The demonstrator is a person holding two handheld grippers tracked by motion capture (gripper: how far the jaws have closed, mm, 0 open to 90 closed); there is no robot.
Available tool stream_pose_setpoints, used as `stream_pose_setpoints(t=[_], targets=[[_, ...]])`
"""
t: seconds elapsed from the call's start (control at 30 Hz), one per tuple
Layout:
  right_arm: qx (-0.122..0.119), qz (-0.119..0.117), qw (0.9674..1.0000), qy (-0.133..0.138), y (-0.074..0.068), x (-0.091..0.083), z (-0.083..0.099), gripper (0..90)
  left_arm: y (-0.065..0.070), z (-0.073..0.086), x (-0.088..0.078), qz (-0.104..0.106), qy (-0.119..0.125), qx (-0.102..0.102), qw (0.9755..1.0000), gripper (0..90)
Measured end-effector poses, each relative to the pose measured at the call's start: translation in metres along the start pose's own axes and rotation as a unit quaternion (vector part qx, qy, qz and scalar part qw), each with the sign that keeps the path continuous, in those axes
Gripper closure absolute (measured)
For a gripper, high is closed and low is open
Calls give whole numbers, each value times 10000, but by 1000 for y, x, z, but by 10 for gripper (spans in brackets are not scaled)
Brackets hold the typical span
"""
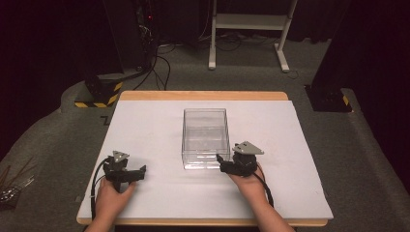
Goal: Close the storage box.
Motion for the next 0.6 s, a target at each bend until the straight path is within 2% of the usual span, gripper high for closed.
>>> stream_pose_setpoints(t=[0.13, 0.3, 0.4, 0.6], targets=[[40, 63, 10000, -11, 3, 4, -1, 173, 0, 0, 0, 1, -1, -2, 10000, 5], [41, 28, 10000, -52, 3, 5, 0, 172, 0, 0, 0, 2, -1, -3, 10000, 5], [65, -13, 9999, -86, 2, 4, 0, 211, 0, 0, 0, 0, 2, -2, 10000, 5], [86, -73, 9999, -120, 1, -3, 1, 223, 0, 0, 0, -2, 10, -2, 10000, 5]])
Point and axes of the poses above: each handheld gripper's, and its own axes: x roughly forward along the jaws, z roughly out of its underside, y roughly to its right, the point moved 6 cm from there along x, roughly forward along the jaws, and after that the axes turned 12 degrees about x, right-handed, at the moved point
